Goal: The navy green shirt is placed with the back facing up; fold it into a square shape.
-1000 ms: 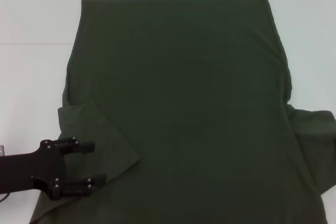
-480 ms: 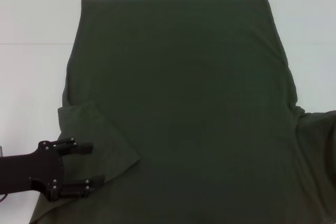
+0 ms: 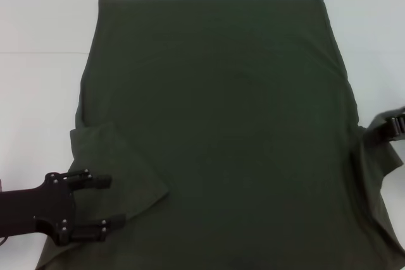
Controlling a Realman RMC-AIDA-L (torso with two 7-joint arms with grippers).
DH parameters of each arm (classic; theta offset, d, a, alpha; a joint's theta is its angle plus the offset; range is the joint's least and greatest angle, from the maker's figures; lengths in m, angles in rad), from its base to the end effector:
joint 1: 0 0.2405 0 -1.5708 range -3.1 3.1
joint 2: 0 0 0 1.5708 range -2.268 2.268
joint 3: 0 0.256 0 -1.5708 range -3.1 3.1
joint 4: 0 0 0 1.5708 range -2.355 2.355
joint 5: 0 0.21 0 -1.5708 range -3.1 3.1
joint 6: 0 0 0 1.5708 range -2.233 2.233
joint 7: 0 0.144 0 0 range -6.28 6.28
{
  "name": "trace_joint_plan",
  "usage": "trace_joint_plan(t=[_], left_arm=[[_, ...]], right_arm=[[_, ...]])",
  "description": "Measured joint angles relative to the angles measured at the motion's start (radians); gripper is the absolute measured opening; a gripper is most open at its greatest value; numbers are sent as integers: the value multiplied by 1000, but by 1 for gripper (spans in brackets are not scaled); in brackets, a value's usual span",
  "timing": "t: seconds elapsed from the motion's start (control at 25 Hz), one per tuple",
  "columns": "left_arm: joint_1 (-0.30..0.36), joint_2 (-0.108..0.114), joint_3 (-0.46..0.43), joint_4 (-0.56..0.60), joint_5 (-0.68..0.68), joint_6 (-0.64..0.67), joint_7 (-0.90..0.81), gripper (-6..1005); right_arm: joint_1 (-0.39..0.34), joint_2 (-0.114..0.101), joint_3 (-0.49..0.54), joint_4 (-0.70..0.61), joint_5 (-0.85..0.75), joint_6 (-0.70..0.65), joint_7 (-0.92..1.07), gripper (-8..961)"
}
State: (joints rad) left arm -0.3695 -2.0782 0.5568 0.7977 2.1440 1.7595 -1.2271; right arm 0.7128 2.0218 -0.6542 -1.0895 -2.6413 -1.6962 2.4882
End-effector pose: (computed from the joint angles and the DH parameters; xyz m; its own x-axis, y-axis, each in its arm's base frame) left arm -0.3077 0.2712 0.0299 0.8539 0.2782 0.4399 0.3899 -0.9017 -0.1866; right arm 0.2459 0.3746 0.0843 0.4012 -0.9004 -0.1681 -0.8907 -0.3408 -0.3008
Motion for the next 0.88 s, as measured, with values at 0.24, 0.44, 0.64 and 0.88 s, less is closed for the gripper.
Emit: trace_joint_plan(t=[0.24,0.44,0.64,0.88], left_arm=[[2,0,0,0,2,3,0,814],[2,0,0,0,2,4,0,815],[1,0,-1,0,-4,10,-10,815],[-1,1,-21,0,-5,15,-40,816]], right_arm=[[21,10,-50,15,0,-5,0,69],[37,26,-97,29,5,-7,4,76],[39,27,-88,50,57,-16,5,82],[2,6,-84,96,190,-36,-18,151]])
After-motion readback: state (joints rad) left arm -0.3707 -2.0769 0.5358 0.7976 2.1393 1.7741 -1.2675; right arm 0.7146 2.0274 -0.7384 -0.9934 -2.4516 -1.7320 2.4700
